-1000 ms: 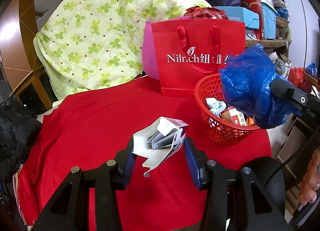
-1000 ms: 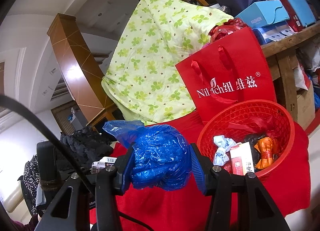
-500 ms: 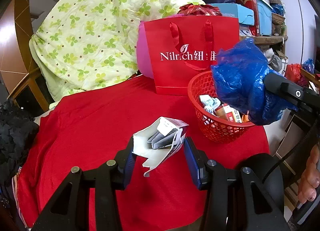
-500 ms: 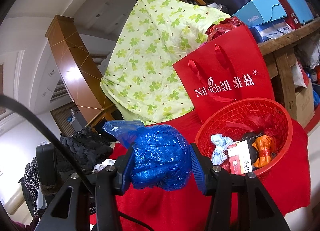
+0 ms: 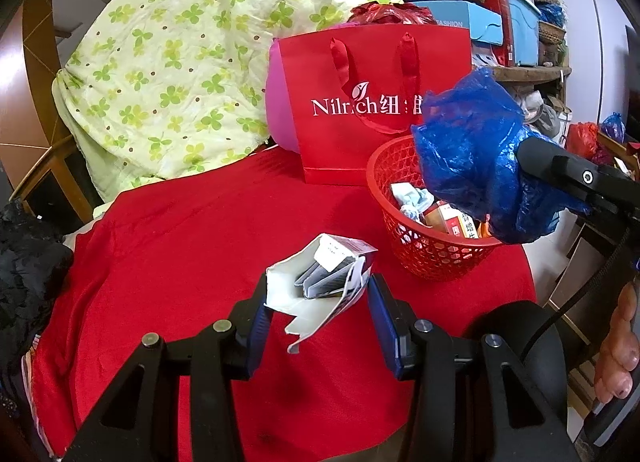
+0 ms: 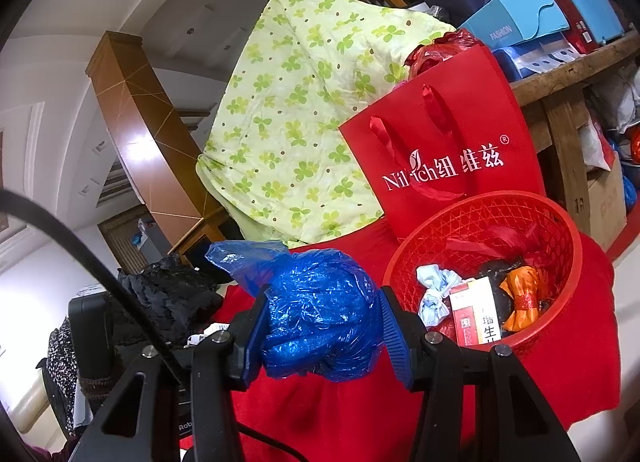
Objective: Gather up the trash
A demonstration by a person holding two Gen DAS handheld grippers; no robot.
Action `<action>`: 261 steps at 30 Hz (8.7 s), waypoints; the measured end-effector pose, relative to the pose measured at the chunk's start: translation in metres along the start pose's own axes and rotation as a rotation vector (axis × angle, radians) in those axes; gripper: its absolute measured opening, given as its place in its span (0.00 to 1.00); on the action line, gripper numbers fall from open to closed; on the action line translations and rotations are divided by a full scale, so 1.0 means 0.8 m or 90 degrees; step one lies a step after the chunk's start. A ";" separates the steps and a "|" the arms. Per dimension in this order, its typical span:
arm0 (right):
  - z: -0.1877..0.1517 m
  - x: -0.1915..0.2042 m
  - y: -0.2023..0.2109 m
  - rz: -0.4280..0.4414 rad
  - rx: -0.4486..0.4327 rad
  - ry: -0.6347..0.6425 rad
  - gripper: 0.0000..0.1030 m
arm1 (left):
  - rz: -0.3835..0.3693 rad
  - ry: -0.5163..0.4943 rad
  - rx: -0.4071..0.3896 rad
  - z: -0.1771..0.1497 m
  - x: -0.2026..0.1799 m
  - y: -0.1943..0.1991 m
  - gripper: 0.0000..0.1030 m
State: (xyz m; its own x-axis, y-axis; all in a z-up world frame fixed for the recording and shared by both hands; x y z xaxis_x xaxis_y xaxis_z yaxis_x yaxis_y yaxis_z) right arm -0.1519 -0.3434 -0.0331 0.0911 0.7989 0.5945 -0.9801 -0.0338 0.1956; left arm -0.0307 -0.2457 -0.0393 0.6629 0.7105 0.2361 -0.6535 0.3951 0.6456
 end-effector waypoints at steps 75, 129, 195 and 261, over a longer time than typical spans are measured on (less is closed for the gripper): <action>0.010 -0.069 0.037 -0.060 -0.035 -0.066 0.52 | -0.028 -0.074 -0.008 0.028 -0.057 -0.020 0.47; 0.065 -0.179 -0.041 -0.170 -0.022 -0.174 0.67 | -0.235 -0.053 -0.113 0.119 -0.086 -0.085 0.73; 0.041 0.119 0.135 -0.298 -0.105 0.172 0.76 | 0.068 0.039 -0.176 0.043 0.059 0.161 0.99; 0.028 0.120 0.130 -0.294 -0.092 0.171 0.76 | 0.067 0.034 -0.155 0.025 0.057 0.159 0.99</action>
State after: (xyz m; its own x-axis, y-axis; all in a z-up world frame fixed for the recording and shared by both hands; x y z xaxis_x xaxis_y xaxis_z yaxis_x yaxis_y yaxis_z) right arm -0.2412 -0.2838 0.0620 0.4881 0.8367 0.2483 -0.8646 0.4247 0.2684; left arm -0.0767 -0.1745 0.0680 0.5699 0.7828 0.2498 -0.7913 0.4409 0.4235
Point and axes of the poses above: each gripper's, at about its wrist camera, not at the fingertips, and y roughly against the way its jaws point, x to its left, z to its top, the point moved 5 cm from there along -y, roughly the way its jaws point
